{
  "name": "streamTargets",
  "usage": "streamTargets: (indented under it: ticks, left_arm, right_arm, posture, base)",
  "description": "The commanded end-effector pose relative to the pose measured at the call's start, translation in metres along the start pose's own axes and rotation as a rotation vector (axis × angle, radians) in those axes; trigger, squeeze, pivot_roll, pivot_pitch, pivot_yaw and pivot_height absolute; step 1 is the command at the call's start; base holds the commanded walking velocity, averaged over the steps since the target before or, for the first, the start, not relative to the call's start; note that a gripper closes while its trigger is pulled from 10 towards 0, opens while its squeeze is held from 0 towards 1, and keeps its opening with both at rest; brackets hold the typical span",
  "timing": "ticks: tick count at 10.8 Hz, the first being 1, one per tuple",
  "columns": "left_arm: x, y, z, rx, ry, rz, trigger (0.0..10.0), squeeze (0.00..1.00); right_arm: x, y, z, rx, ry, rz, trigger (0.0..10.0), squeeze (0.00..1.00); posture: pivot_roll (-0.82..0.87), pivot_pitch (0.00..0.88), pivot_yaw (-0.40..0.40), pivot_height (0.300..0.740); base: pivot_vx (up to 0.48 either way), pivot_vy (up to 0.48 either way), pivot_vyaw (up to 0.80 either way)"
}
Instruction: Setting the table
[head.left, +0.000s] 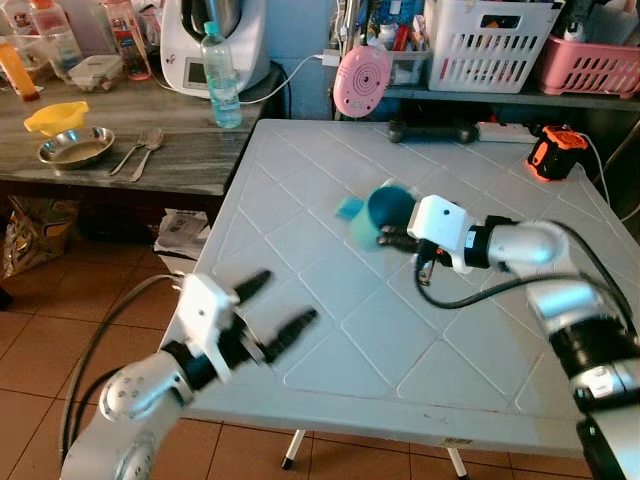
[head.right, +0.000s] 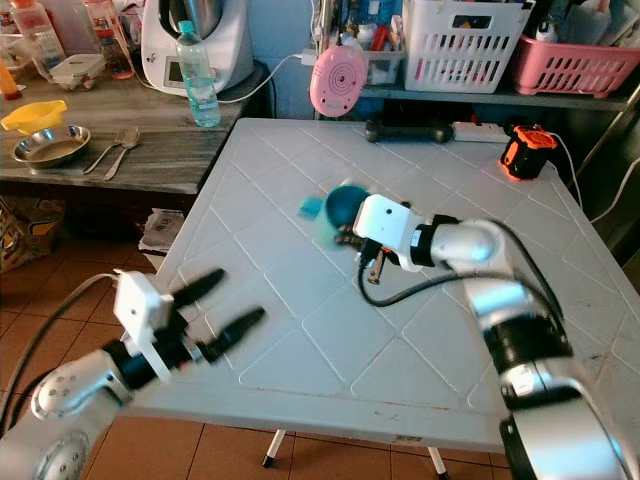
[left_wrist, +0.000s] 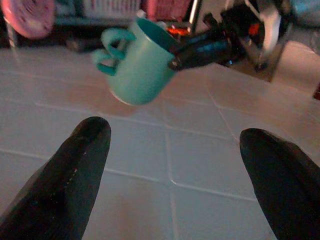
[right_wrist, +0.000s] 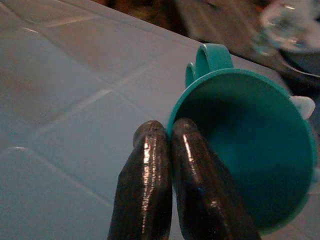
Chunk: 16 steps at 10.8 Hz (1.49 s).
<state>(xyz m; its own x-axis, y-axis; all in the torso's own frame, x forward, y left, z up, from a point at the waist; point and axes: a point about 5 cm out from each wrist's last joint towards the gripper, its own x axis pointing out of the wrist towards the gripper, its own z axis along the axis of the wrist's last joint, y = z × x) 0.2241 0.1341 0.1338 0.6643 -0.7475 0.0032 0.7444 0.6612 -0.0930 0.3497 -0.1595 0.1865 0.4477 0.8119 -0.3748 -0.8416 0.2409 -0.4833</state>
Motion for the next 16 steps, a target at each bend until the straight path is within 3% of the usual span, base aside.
streamTargets:
  ticks: [1, 4, 5, 6, 7, 8, 9, 12, 16]
  left_arm:
    - [0.0, -0.004, 0.0, -0.006, 0.01, -0.021, 10.0, 0.0]
    - [-0.002, -0.003, -0.002, -0.003, 0.032, -0.021, 10.0, 0.0]
    - [-0.002, -0.004, -0.003, -0.004, 0.036, -0.019, 10.0, 0.0]
    - [-0.002, -0.004, -0.004, -0.004, 0.043, -0.021, 10.0, 0.0]
    - [-0.002, -0.005, -0.006, -0.005, 0.051, -0.025, 10.0, 0.0]
    - [-0.002, -0.006, -0.007, -0.002, 0.055, -0.027, 10.0, 0.0]
    - [-0.002, -0.007, -0.007, -0.002, 0.056, -0.027, 10.0, 0.0]
    - [-0.004, -0.007, -0.008, -0.003, 0.065, -0.025, 10.0, 0.0]
    - [-0.003, -0.01, -0.005, -0.009, 0.06, -0.018, 10.0, 0.0]
  right_arm:
    - [-0.004, -0.006, 0.009, 0.058, -0.052, 0.083, 0.0, 0.0]
    - [-0.017, -0.012, 0.013, 0.127, -0.056, 0.306, 0.0, 0.0]
    - [-0.019, -0.011, 0.011, 0.102, -0.039, 0.341, 0.0, 0.0]
    - [-0.019, -0.01, 0.011, 0.105, -0.038, 0.369, 10.0, 0.0]
    - [-0.02, -0.006, 0.007, 0.092, -0.021, 0.401, 10.0, 0.69]
    - [-0.019, -0.003, 0.005, 0.074, -0.022, 0.399, 10.0, 0.8]
    - [-0.019, -0.001, 0.004, 0.069, -0.017, 0.415, 10.0, 1.0]
    - [-0.016, 0.005, -0.001, 0.06, -0.021, 0.417, 10.0, 1.0]
    - [-0.013, -0.002, 0.018, 0.015, -0.145, 0.291, 10.0, 1.0]
  posture:
    - [0.12, 0.0, -0.002, 0.74]
    - [0.13, 0.0, -0.003, 0.74]
    - [0.14, 0.0, -0.002, 0.74]
    - [0.14, 0.0, 0.0, 0.74]
    - [0.14, 0.0, 0.002, 0.74]
    - [0.14, 0.0, 0.006, 0.74]
    - [0.14, 0.0, 0.007, 0.74]
    - [0.14, 0.0, 0.007, 0.74]
    - [0.15, 0.0, 0.008, 0.74]
  base:
    - [0.0, 0.0, 0.0]
    - [0.0, 0.0, 0.0]
    - [0.0, 0.0, 0.0]
    - [0.0, 0.0, 0.0]
    - [0.0, 0.0, 0.0]
    - [0.0, 0.0, 0.0]
    - [0.0, 0.0, 0.0]
    - [0.0, 0.0, 0.0]
    - [0.0, 0.0, 0.0]
